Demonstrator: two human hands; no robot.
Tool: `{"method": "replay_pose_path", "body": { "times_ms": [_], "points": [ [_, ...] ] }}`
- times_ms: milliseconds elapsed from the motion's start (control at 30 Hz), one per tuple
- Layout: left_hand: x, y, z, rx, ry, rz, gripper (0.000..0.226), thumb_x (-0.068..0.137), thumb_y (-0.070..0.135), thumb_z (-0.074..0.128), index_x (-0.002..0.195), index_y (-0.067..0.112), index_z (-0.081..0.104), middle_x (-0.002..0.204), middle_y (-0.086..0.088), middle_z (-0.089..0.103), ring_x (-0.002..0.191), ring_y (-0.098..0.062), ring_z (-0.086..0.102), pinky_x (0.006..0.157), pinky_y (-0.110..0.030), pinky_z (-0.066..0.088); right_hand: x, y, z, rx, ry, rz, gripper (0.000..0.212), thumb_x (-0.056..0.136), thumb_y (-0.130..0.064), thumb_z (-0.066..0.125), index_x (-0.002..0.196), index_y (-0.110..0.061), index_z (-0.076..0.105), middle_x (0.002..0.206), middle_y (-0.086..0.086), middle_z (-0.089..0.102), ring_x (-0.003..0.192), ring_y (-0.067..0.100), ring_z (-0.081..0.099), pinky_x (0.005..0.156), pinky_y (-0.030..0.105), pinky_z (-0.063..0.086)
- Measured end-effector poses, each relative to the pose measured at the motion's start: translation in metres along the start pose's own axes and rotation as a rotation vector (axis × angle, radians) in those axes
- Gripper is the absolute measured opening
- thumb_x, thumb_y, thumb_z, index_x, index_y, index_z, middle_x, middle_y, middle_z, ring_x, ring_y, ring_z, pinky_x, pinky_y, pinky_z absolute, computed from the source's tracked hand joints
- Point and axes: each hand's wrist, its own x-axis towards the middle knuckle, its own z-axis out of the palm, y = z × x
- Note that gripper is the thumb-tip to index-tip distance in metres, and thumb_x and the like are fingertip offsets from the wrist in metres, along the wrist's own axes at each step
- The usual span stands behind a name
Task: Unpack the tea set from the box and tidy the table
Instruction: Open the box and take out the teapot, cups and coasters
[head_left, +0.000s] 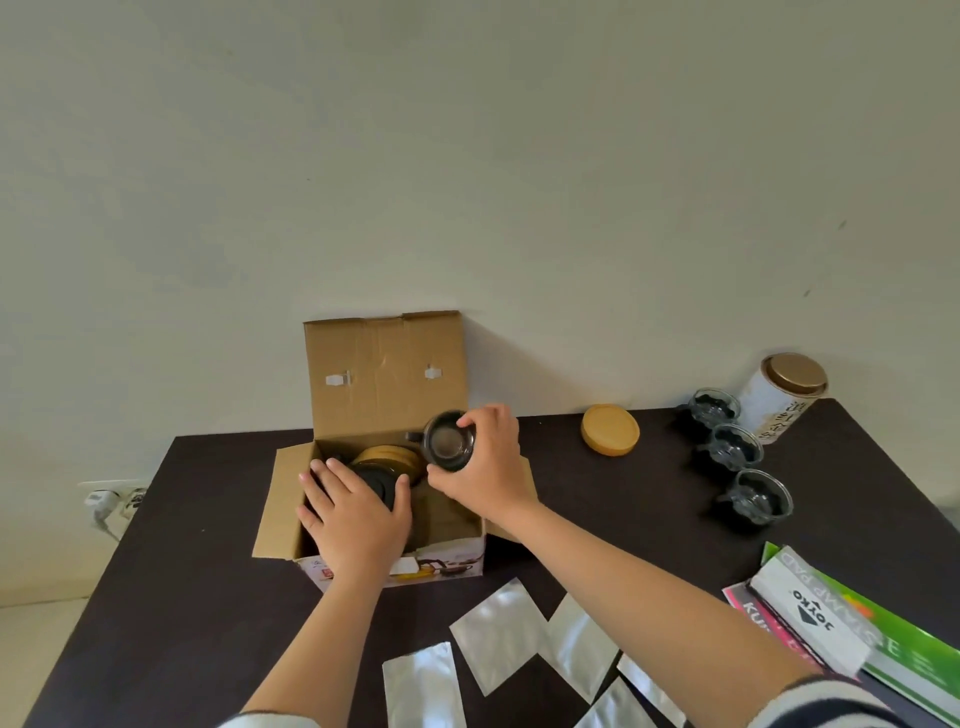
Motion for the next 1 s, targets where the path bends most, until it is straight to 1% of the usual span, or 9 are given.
{"method": "replay_pose_path", "body": {
  "times_ms": [67,133,200,300,400,533,700,867,1000],
  "points": [
    [0.0,0.0,0.0,0.008,0.004,-0.003,0.096,0.086,0.068,0.032,0.149,0.0,0.008,0.157,-0.02,0.012,0.145,-0.036,0.004,0.115,-0.052,0.014,-0.002,0.006,-0.026,0.133,0.094,0.022,0.061,0.057,-0.03,0.083,0.104,-0.012,0.048,0.105,-0.002,0.041,0.099,0.013,0.042,0.079,0.01,0.037],
    [-0.001,0.001,-0.001,0.008,0.001,-0.002,0.096,0.087,0.067,0.032,0.148,-0.001,0.007,0.156,-0.02,0.012,0.145,-0.037,0.004,0.115,-0.052,0.013,-0.005,0.023,-0.057,0.161,0.153,0.056,0.061,0.059,-0.026,0.083,0.106,-0.01,0.048,0.105,-0.002,0.04,0.098,0.012,0.043,0.081,0.011,0.037],
    [-0.001,0.002,-0.001,0.016,0.001,0.0,0.096,0.086,0.067,0.033,0.148,-0.001,0.007,0.156,-0.021,0.013,0.145,-0.037,0.005,0.114,-0.053,0.013,-0.009,0.051,-0.09,0.108,0.17,0.109,0.059,0.061,-0.021,0.084,0.108,-0.009,0.05,0.105,-0.002,0.041,0.099,0.011,0.044,0.082,0.012,0.037],
    [0.0,0.003,0.0,0.03,0.0,-0.003,0.096,0.086,0.067,0.034,0.148,-0.002,0.009,0.156,-0.021,0.014,0.145,-0.038,0.006,0.114,-0.054,0.015,-0.018,0.104,-0.142,-0.005,0.196,0.245,0.058,0.058,-0.017,0.083,0.106,-0.01,0.05,0.105,-0.001,0.04,0.104,0.017,0.046,0.086,0.024,0.04],
    [0.0,0.004,0.002,0.051,0.01,-0.008,0.096,0.085,0.066,0.036,0.147,-0.003,0.012,0.155,-0.023,0.017,0.144,-0.038,0.008,0.113,-0.055,0.016,-0.023,0.153,-0.195,-0.135,0.215,0.377,0.06,0.058,-0.019,0.082,0.107,-0.011,0.05,0.109,0.003,0.041,0.107,0.024,0.047,0.089,0.031,0.042],
    [0.0,0.005,0.001,0.08,0.023,-0.003,0.095,0.085,0.066,0.036,0.147,-0.004,0.015,0.154,-0.023,0.02,0.143,-0.039,0.011,0.112,-0.056,0.017,-0.022,0.204,-0.26,-0.291,0.129,0.513,0.064,0.062,-0.02,0.082,0.115,-0.009,0.048,0.121,0.01,0.042,0.114,0.026,0.046,0.088,0.036,0.044],
    [-0.003,0.008,0.001,0.107,0.032,-0.019,0.095,0.085,0.067,0.034,0.147,-0.003,0.015,0.154,-0.022,0.02,0.144,-0.038,0.011,0.113,-0.056,0.016,-0.016,0.262,-0.312,-0.404,0.054,0.62,0.065,0.06,-0.018,0.083,0.115,-0.007,0.048,0.121,0.015,0.04,0.113,0.034,0.046,0.087,0.04,0.045],
    [-0.002,0.008,0.003,0.132,0.055,-0.018,0.096,0.083,0.069,0.031,0.146,-0.002,0.017,0.153,-0.022,0.023,0.143,-0.038,0.013,0.113,-0.056,0.017,-0.016,0.3,-0.327,-0.392,0.0,0.741,0.068,0.058,-0.015,0.086,0.114,-0.006,0.048,0.123,0.019,0.04,0.112,0.036,0.046,0.089,0.041,0.045],
    [-0.001,0.009,0.004,0.14,0.063,-0.017,0.096,0.083,0.069,0.032,0.146,-0.002,0.019,0.152,-0.022,0.025,0.142,-0.039,0.014,0.112,-0.057,0.018,-0.018,0.319,-0.321,-0.317,-0.065,0.817,0.066,0.059,-0.003,0.081,0.115,-0.006,0.047,0.124,0.019,0.039,0.109,0.034,0.047,0.088,0.039,0.044]
  ]
}}
